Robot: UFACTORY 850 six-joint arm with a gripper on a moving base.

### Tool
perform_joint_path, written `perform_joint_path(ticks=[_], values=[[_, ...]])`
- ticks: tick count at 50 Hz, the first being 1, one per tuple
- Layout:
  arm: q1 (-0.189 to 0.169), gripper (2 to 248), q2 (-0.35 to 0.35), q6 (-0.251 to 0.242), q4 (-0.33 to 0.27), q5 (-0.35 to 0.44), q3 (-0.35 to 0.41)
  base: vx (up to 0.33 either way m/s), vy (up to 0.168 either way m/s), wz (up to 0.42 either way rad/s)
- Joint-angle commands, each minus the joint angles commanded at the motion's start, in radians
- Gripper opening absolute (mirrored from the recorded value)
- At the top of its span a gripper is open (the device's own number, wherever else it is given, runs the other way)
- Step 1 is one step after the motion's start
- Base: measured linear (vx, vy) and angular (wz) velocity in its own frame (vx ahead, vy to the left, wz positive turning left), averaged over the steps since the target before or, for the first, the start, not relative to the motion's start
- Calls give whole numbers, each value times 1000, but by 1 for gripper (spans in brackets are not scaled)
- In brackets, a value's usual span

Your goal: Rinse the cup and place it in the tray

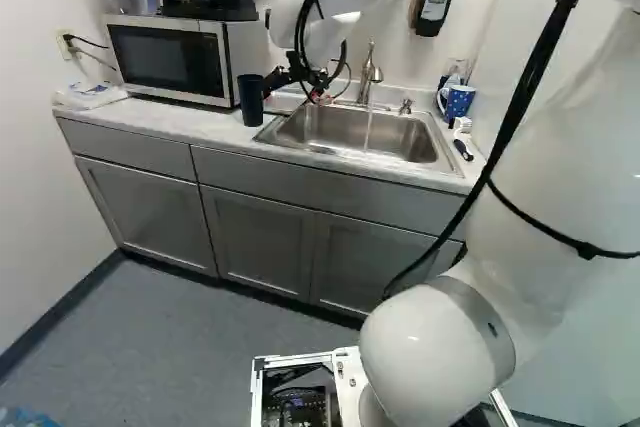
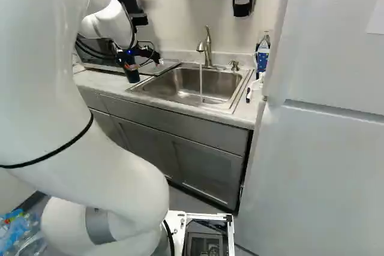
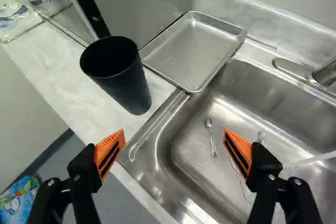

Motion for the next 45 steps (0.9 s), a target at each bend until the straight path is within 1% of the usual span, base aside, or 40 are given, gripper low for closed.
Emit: perform_joint_path(ticks=[10,18,33,45], values=[[31,247,-11,0,-8,7,-11,0,0,0],[49,247,-23,0,-8,34,-14,0,0,0],[67,247,-50,0,-8,98,-9,0,0,0],[83,247,-79,0,-8,163,-11,0,0,0]])
